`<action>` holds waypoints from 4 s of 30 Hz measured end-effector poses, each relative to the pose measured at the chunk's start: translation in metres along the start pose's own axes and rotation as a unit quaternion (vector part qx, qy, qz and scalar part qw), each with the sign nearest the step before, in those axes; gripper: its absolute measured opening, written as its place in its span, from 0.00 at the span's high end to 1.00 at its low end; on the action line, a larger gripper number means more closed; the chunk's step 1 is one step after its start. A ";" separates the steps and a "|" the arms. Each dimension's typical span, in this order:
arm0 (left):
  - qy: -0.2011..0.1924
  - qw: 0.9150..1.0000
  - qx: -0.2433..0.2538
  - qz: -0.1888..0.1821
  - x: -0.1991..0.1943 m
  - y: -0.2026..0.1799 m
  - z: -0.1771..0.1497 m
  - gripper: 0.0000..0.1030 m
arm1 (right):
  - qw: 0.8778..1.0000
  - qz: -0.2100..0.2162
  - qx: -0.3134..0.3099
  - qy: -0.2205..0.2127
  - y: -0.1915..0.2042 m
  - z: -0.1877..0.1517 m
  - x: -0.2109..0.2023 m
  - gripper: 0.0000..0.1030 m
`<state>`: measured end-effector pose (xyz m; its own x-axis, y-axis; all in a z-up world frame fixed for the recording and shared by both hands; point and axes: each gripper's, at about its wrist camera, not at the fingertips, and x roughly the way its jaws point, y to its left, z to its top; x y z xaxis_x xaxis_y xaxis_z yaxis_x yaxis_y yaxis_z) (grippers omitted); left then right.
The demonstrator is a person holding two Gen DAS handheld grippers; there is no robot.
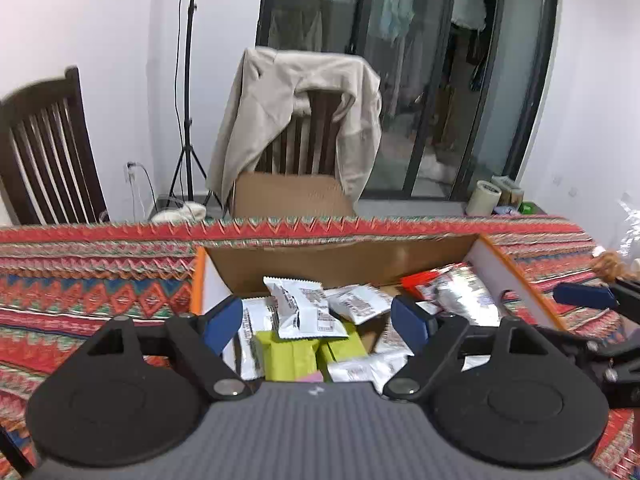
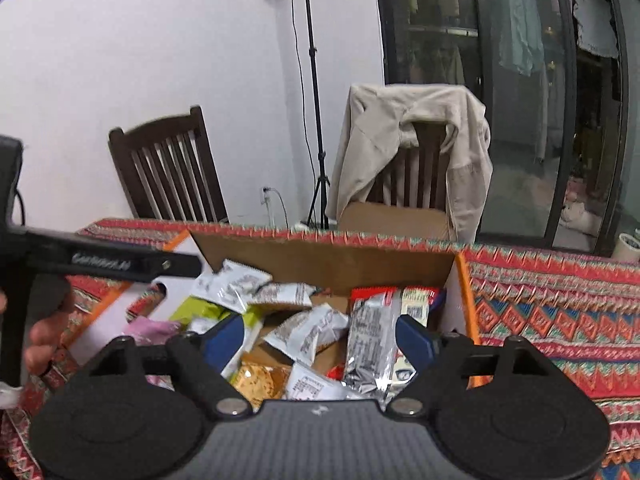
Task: Organize snacks
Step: 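Withdraw both tools from the box back toward the remaining pink packets, then grasp a pink packet with the left tool while the right tool grasps a white packet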
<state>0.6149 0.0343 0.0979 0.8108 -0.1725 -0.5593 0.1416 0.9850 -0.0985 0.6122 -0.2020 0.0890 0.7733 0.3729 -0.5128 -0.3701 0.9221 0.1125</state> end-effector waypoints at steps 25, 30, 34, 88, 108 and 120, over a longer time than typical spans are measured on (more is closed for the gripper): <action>-0.113 0.993 -0.038 -0.003 -0.322 -0.057 -0.235 0.00 | 0.992 -0.036 -0.064 -0.105 0.059 -0.148 -0.326 0.00; -0.073 0.996 -0.019 0.053 -0.312 -0.070 -0.281 0.00 | 0.997 -0.041 0.019 -0.070 0.058 -0.223 -0.328 0.00; -0.052 0.995 -0.014 0.089 -0.298 -0.069 -0.303 0.00 | 0.996 -0.064 0.056 -0.026 0.066 -0.271 -0.312 0.00; 0.002 0.998 -0.050 0.024 -0.123 -0.039 -0.217 0.34 | 0.996 -0.050 0.061 0.043 -0.011 -0.139 -0.053 0.45; -0.021 0.997 -0.075 0.018 -0.173 -0.033 -0.214 0.41 | 0.996 -0.084 -0.013 0.017 0.014 -0.150 -0.099 0.63; -0.002 0.996 -0.093 -0.007 -0.243 -0.051 -0.253 0.41 | 0.999 -0.030 -0.002 0.012 0.071 -0.233 -0.233 0.63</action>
<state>0.2668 0.0263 0.0312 0.8114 -0.1868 -0.5538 0.0466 0.9652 -0.2573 0.2859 -0.2478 0.0185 0.7812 0.3150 -0.5389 -0.3263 0.9421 0.0777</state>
